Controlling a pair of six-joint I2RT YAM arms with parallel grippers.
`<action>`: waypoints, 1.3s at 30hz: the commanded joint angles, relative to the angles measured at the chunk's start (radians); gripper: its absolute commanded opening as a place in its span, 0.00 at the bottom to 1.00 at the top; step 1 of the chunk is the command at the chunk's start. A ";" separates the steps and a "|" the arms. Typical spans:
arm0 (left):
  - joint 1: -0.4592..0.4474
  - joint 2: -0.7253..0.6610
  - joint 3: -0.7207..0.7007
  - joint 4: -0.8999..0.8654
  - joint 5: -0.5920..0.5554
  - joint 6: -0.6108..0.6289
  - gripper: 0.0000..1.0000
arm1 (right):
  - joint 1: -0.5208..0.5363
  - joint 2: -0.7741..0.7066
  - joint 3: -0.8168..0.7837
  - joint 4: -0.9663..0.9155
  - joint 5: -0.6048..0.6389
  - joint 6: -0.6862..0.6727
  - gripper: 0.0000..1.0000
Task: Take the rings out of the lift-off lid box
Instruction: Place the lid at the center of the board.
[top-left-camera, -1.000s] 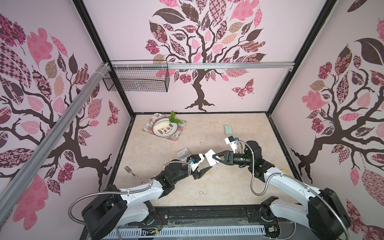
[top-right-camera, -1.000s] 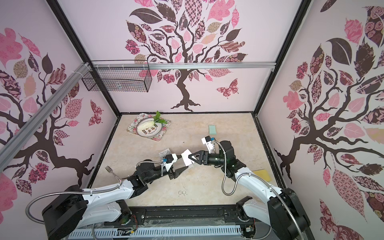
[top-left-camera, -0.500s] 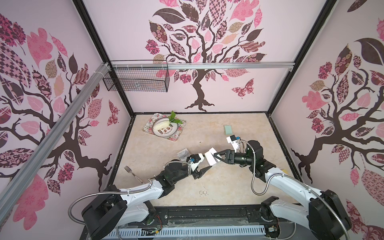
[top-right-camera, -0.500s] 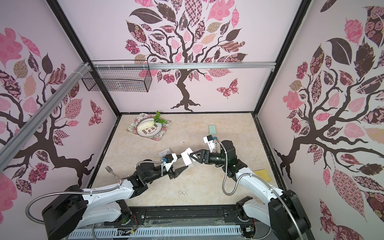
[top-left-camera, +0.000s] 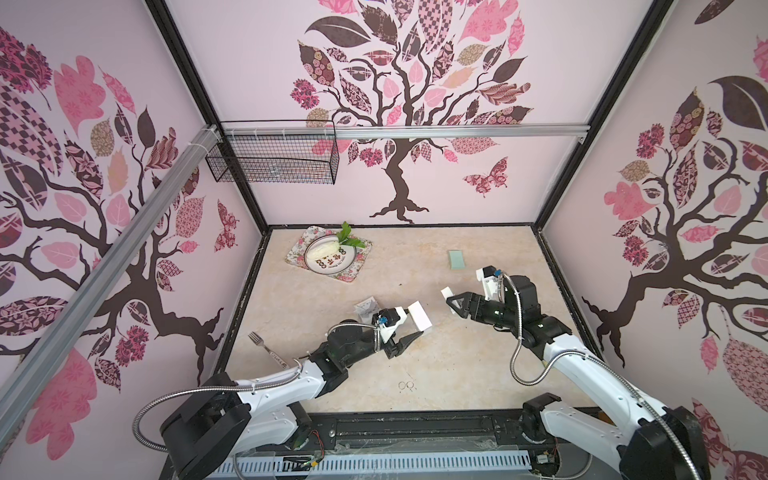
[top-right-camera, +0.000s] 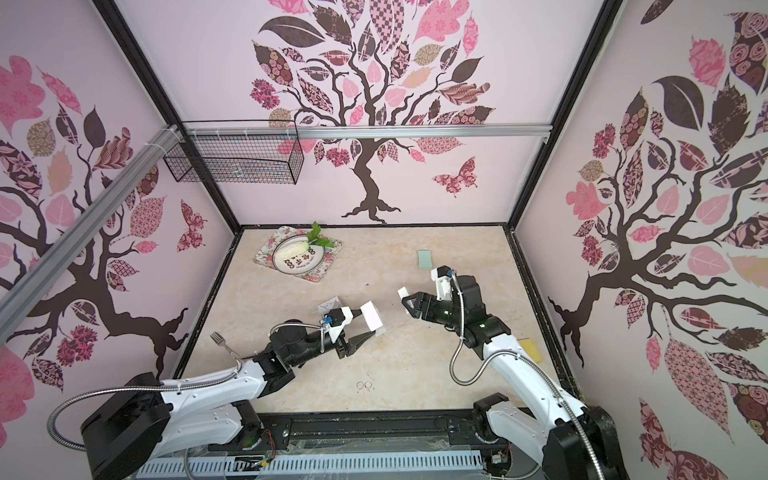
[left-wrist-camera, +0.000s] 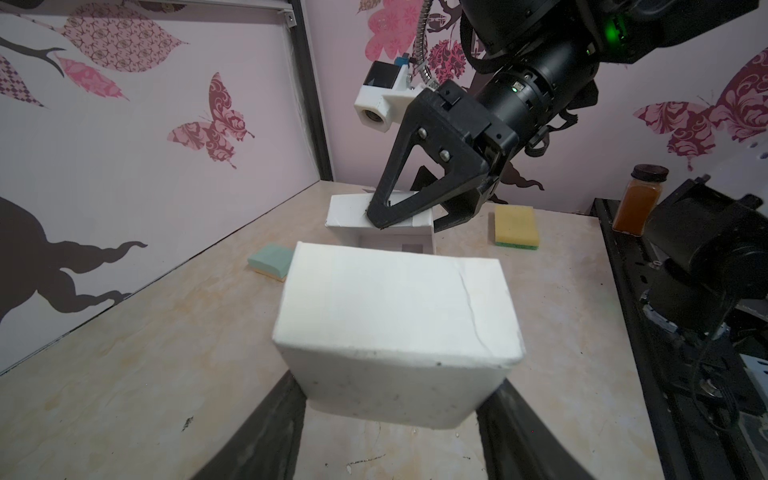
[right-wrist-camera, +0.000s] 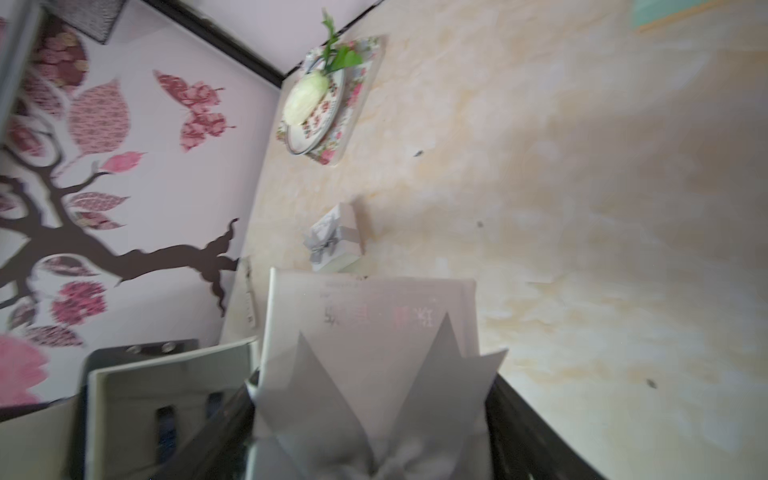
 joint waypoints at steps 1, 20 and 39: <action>0.003 -0.012 -0.019 0.021 0.004 0.017 0.63 | -0.001 0.009 0.021 -0.183 0.305 -0.104 0.77; 0.002 0.009 -0.009 0.045 0.047 -0.015 0.62 | 0.090 0.485 0.070 -0.072 0.583 -0.087 0.78; 0.091 0.046 0.072 0.072 0.240 -0.036 0.61 | -0.044 0.046 0.033 -0.024 -0.008 -0.062 1.00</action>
